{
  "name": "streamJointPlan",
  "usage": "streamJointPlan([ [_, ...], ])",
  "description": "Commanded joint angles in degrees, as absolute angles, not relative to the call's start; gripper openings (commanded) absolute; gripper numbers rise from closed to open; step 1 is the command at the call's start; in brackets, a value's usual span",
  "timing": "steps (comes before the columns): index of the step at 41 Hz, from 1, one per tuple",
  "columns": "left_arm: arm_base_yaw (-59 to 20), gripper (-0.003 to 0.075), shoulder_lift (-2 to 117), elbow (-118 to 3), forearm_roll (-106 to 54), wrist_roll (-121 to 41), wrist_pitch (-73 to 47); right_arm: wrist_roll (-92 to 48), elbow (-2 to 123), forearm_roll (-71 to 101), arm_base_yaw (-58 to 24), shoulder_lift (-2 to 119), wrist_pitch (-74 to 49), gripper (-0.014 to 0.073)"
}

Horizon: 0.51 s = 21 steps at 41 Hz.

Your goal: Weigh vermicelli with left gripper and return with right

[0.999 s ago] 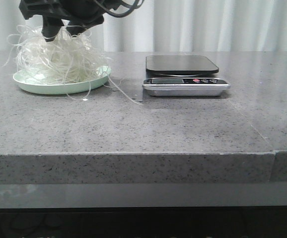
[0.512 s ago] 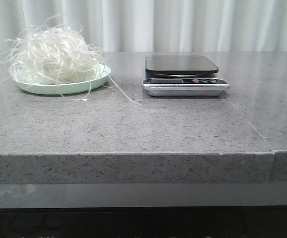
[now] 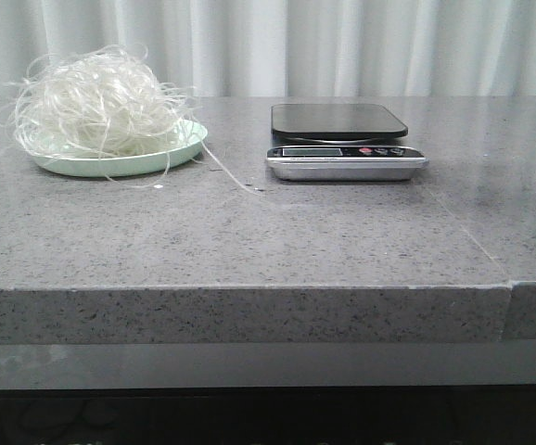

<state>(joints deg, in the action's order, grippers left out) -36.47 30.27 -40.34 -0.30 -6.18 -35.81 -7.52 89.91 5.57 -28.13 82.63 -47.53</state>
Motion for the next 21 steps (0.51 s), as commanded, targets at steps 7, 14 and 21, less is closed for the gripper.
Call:
streamJointPlan([
  [7,-36.7,0.0397,30.4,-41.8,-0.9,-6.0,-31.4,-8.0,74.3,5.9,-27.6,65.0,-40.0,0.0479],
  [14,-36.7,0.0397,30.4,-41.8,-0.9,-6.0,-31.4,-8.0,65.7,5.9,-27.6,53.7,-41.3,0.0479],
  [21,-36.7,0.0397,30.4,-41.8,-0.9,-6.0,-31.4,-8.0,58.9,5.9,-27.6,43.0,-43.9,0.0479],
])
